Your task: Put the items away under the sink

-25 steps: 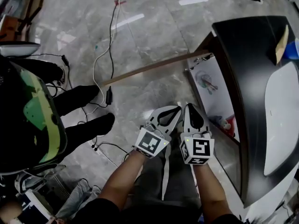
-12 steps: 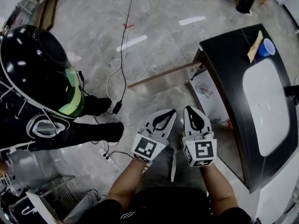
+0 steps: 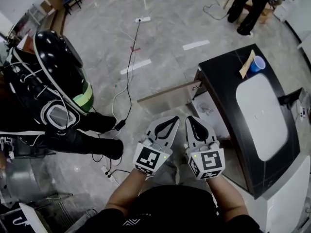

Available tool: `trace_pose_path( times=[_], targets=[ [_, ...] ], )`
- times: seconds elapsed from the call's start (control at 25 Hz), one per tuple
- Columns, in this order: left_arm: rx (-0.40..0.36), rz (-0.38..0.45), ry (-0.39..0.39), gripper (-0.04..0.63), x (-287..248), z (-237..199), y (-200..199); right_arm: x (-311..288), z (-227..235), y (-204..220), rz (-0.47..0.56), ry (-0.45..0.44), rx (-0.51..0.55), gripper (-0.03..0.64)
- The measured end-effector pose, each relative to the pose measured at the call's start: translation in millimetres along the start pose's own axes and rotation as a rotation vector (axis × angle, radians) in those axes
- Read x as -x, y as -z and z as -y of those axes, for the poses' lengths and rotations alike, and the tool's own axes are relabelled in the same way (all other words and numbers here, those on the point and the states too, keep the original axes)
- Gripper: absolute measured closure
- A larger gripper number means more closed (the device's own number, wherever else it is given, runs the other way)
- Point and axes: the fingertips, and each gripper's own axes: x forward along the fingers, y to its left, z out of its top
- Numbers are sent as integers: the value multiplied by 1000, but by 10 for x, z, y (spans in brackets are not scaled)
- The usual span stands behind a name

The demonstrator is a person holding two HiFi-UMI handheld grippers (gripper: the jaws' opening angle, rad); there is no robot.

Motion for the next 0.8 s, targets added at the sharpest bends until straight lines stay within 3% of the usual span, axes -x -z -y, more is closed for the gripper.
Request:
trace_pose_path(
  times=[0.44,0.8],
  targets=[
    [-15,34,15,586,134,163,-413,324,-41,-398,64,-5,-16,580],
    [-4,36,95,586,79,436,-480,710,91,-390,57,67,-13,580]
  ],
)
